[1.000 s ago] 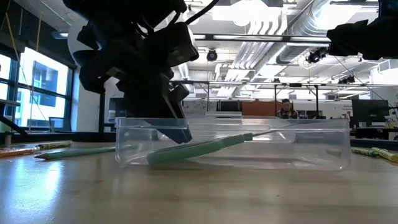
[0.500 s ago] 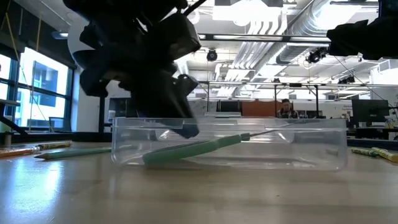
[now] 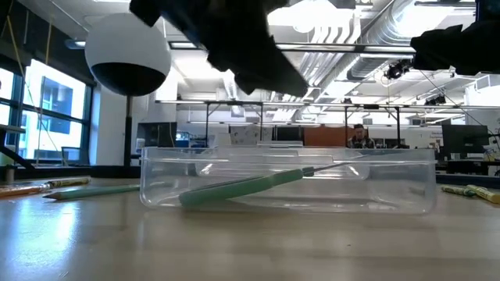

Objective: Pick & place school supplies into a supply box
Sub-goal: Put the green scissors into the transparent supply box

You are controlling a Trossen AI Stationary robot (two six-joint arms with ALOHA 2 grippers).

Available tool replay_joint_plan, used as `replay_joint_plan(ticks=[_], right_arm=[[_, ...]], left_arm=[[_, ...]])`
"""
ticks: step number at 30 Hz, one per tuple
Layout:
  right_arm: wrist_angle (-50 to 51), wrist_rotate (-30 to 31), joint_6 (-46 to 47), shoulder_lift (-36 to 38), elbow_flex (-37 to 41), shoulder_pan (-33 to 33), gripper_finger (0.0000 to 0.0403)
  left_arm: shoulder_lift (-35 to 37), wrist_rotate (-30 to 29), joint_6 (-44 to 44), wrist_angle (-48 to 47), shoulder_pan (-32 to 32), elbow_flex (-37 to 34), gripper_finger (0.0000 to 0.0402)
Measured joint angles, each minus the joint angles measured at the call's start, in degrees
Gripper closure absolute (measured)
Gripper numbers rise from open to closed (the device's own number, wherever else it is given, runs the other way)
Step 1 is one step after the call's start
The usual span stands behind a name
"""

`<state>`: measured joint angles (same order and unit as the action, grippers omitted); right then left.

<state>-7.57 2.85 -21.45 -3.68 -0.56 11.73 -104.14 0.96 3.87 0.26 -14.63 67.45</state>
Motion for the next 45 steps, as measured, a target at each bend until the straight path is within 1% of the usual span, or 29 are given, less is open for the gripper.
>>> replay_joint_plan(ticks=[6,8,10,12,15,19,24,26,28,30,34,37,39,45], right_arm=[[0.0,0.0,0.0,0.0,0.0,0.0,0.0401],[0.0,0.0,0.0,0.0,0.0,0.0,0.04],[0.0,0.0,0.0,0.0,0.0,0.0,0.04],[0.0,0.0,0.0,0.0,0.0,0.0,0.0401],[-0.1,0.0,0.0,0.0,0.0,0.0,0.04],[0.0,0.0,0.0,-0.1,0.0,0.0,0.04],[0.0,0.0,0.0,-0.1,0.0,0.0,0.0401],[0.0,0.0,0.0,-0.1,0.0,0.0,0.04],[0.0,0.0,0.0,-0.1,0.0,0.0,0.0401],[-0.1,0.0,0.0,-0.1,0.0,0.0,0.04],[0.0,0.0,0.0,0.0,0.0,0.0,0.0401],[-0.1,0.0,0.0,-0.1,0.0,0.0,0.04],[-0.1,0.0,0.0,-0.1,0.0,0.0,0.04],[-0.1,0.2,0.0,-0.1,0.0,0.0,0.0401]], left_arm=[[0.0,-0.9,2.1,-2.1,0.0,0.9,0.0318],[-1.4,-1.9,2.7,-1.3,0.0,1.0,0.0315],[-2.7,-3.0,2.7,-2.2,0.0,0.8,0.0309],[-4.6,-3.1,2.9,-0.2,0.0,0.9,0.0299],[-6.3,-3.2,3.0,-0.3,0.0,0.9,0.0281],[-6.7,-6.1,4.8,-0.2,0.0,0.9,0.0259],[-6.7,-4.4,5.4,-0.2,0.0,0.9,0.0248],[-7.6,-4.2,5.6,0.8,0.0,0.9,0.0248],[-8.0,-4.0,6.0,-0.4,0.0,0.8,0.0252],[-9.3,-2.6,7.0,1.6,0.0,1.0,0.0256],[-9.9,-1.4,7.1,-0.4,0.0,0.8,0.0267],[-9.7,-1.1,7.1,-2.7,0.0,0.8,0.0278],[-9.5,0.1,7.1,-2.2,0.0,0.9,0.0285],[-9.4,0.3,7.0,-1.7,0.0,1.7,0.0305]])
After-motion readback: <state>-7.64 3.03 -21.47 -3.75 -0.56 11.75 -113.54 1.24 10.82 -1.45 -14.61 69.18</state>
